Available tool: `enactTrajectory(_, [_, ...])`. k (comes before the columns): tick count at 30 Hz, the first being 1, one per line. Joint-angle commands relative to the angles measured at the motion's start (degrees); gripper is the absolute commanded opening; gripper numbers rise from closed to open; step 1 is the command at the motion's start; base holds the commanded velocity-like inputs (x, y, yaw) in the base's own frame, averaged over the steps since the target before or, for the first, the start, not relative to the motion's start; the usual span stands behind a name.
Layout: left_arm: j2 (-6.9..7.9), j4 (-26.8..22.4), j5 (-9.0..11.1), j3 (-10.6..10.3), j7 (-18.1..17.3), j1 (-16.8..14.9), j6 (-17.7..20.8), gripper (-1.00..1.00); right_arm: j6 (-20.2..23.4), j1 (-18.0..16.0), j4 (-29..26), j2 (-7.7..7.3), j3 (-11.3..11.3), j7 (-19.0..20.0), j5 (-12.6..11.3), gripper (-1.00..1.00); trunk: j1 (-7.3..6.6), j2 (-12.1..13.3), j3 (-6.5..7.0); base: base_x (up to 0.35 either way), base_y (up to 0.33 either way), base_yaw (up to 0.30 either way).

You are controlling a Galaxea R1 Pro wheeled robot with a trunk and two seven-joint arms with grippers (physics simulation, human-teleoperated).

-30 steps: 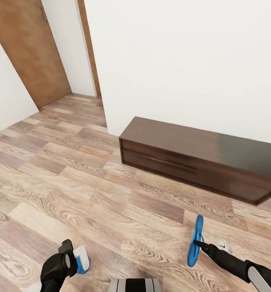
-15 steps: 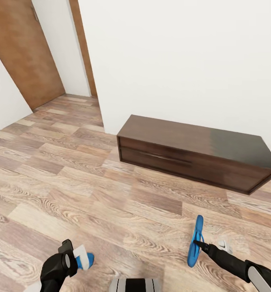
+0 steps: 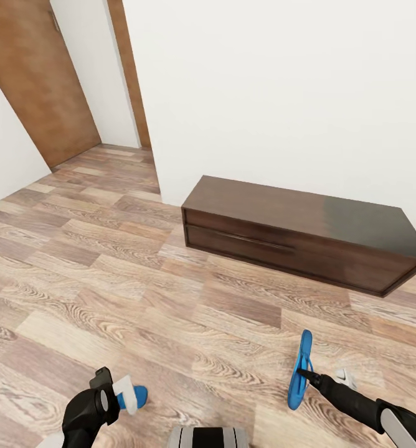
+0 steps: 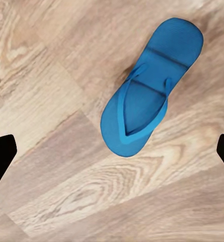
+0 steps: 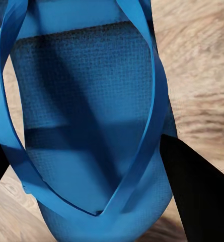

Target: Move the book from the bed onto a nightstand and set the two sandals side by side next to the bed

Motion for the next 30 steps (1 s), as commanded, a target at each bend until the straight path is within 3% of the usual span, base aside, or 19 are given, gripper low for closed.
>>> enactTrajectory(1, [0.03, -0.06, -0.38, -0.09, -0.38, -0.03, 0.19, 1.00, 0.46, -0.01, -0.04, -0.01, -0.03, 0.04, -0.42, -1.00, -0.01, -0.02, -0.04, 0.000, 0.178, 0.000])
enactTrajectory(18, [-0.10, 0.55, -0.26, -0.08, 0.80, -0.03, 0.27, 1.00, 0.46, -0.01, -0.02, -0.02, -0.03, 0.04, -0.42, -1.00, -0.01, -0.02, -0.04, 0.000, 0.093, 0.000])
enactTrajectory(20, [-0.29, 2.99, -0.58, -0.37, 3.97, -0.03, 0.38, 1.00, 0.46, -0.01, -0.02, -0.04, -0.03, 0.04, -0.37, -1.00, -0.01, -0.02, -0.04, 0.000, 0.009, 0.000])
enactTrajectory(22, [-0.45, 4.46, -1.14, -0.81, 9.52, -0.03, 0.49, 1.00, 0.46, -0.01, -0.02, -0.03, -0.03, 0.02, -0.35, -1.00, -0.01, -0.02, -0.04, 0.000, 0.004, 0.000])
enactTrajectory(23, [-0.52, 5.05, -1.50, -1.17, 13.87, -0.03, 0.57, 1.00, 0.46, -0.01, -0.02, -0.02, -0.03, -0.01, -0.35, -1.00, -0.01, -0.02, -0.04, 0.000, 0.002, 0.000])
enactTrajectory(24, [-0.53, 5.31, -1.63, -1.33, 15.89, -0.03, 0.58, 1.00, 0.46, -0.01, -0.02, -0.02, -0.03, -0.02, -0.34, -1.00, -0.01, -0.02, -0.04, 0.000, 0.002, 0.000])
enactTrajectory(25, [-0.56, 5.96, -1.90, -1.74, 20.86, -0.03, 0.40, 1.00, 0.46, -0.01, -0.03, -0.02, -0.03, -0.04, -0.34, -1.00, -0.01, -0.02, -0.04, 0.000, 0.000, 0.000])
enactTrajectory(27, [-0.58, 6.15, -1.98, -1.88, 22.02, -0.03, 0.33, 1.00, 0.46, -0.01, -0.03, -0.02, -0.03, -0.04, -0.34, -1.00, -0.01, -0.02, -0.04, 0.000, 0.000, 0.000])
enactTrajectory(30, [-0.57, 6.26, -2.08, -1.98, 19.59, -0.07, 0.25, 1.00, 0.46, -0.01, -0.02, -0.02, -0.07, -0.05, -0.34, -1.00, -0.01, -0.02, -0.04, 0.000, 0.000, 0.000])
